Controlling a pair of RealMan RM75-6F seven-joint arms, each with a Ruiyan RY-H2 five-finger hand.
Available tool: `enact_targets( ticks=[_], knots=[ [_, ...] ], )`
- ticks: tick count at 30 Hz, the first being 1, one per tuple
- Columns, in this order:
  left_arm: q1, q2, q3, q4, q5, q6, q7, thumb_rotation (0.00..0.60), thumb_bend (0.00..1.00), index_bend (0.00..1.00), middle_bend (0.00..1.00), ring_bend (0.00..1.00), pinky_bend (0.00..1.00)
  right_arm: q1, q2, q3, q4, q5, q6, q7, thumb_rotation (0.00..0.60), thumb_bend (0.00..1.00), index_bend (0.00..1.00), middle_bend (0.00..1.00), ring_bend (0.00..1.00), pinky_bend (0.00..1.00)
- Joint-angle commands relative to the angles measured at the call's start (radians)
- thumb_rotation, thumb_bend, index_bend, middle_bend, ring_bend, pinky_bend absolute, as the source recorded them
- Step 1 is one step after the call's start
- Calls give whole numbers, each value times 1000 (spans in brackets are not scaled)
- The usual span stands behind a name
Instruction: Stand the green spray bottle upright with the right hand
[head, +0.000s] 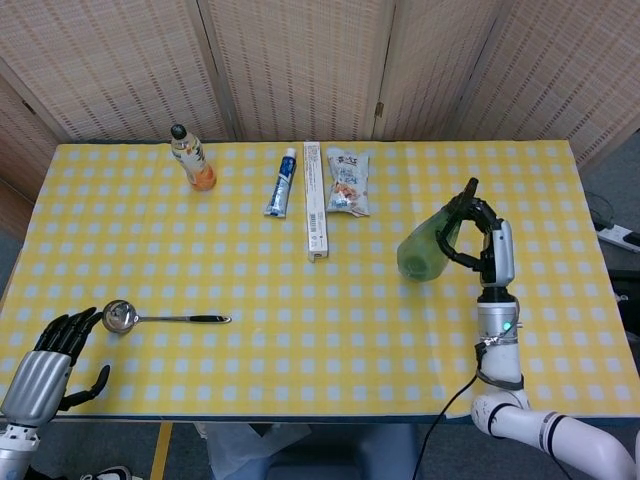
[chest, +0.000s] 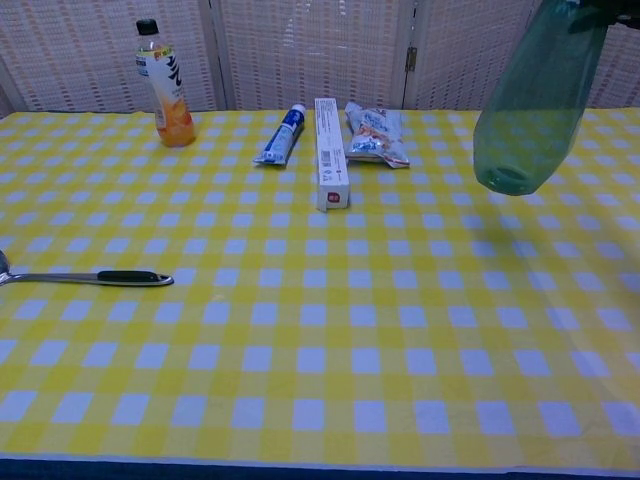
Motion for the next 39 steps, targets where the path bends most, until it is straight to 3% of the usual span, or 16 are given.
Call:
enact_targets(
  ticks=[1, 13, 28, 39],
  knots=[
    [1, 0, -1, 1, 2, 4, -2, 390, 489, 0, 97, 121, 119, -34, -117, 6, 188, -31, 39, 157, 600, 337, 725, 501, 616, 625],
    [1, 4, -3, 4, -4, 6, -15, 392, 489, 0, 97, 121, 119, -7, -224, -14, 434, -62, -35, 275, 600, 337, 719, 493, 609, 625],
    [6, 6, -1, -4, 0, 14, -2, 390, 489, 0, 97, 121, 118, -3, -241, -39, 498, -109, -49, 301, 600, 337, 642, 423, 547, 572],
    [11, 12, 3, -20, 0, 16, 10, 399, 489, 0, 97, 123, 118, -22, -219, -76, 480, -149, -37, 293, 600, 337, 363, 263, 441, 447]
  ],
)
